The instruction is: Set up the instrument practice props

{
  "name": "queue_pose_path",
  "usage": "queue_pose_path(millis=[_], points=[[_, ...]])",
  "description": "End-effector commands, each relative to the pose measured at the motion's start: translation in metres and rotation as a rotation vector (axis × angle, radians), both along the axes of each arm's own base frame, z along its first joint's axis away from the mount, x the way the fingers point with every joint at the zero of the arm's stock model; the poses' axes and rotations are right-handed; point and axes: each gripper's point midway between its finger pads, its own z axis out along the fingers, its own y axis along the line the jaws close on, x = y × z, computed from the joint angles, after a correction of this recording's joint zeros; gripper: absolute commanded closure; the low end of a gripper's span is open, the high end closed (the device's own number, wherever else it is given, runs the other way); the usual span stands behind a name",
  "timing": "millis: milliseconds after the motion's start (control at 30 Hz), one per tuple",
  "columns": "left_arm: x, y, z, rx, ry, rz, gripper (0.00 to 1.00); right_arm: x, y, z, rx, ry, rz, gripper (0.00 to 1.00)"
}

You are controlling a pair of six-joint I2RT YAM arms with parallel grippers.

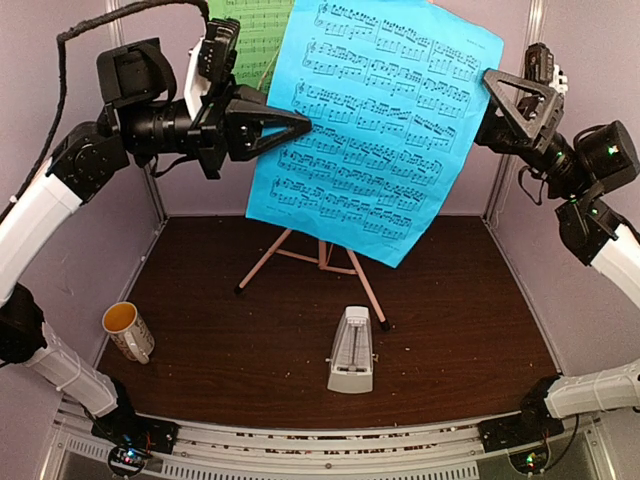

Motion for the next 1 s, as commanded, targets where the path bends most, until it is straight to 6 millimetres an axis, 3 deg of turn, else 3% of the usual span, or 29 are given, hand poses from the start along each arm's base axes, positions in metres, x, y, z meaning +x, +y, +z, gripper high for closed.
queue_pose_path(millis=[0, 167, 233, 300, 467, 567, 733, 967], points=[[0.001, 0.001, 0.002, -0.009, 0.068, 0.015, 1.0, -0.019, -0.002, 0.017, -0.014, -0.017, -0.007, 0.23], [0.013, -0.007, -0.002, -0.01, 0.14, 0.059, 1.0, -0.011, -0.008, 0.007, -0.075, -0.025, -0.147, 0.7], [0.016, -0.008, -0.003, -0.011, 0.147, 0.074, 1.0, -0.005, -0.008, 0.002, -0.104, -0.021, -0.187, 0.98], [0.019, -0.009, -0.002, -0.02, 0.155, 0.092, 0.97, -0.001, -0.008, 0.001, -0.122, -0.022, -0.211, 1.0], [0.02, -0.008, 0.01, -0.078, 0.161, 0.088, 0.65, 0.002, -0.012, 0.005, -0.179, -0.064, -0.293, 1.0], [0.021, -0.008, 0.019, -0.112, 0.167, 0.089, 0.6, 0.002, -0.015, 0.01, -0.184, -0.079, -0.315, 1.0], [0.027, -0.009, 0.032, -0.156, 0.188, 0.106, 0.68, 0.003, -0.013, 0.012, -0.196, -0.085, -0.317, 1.0], [0.035, 0.002, 0.052, -0.232, 0.185, 0.18, 1.0, 0.005, -0.014, 0.016, -0.2, -0.097, -0.338, 1.0]])
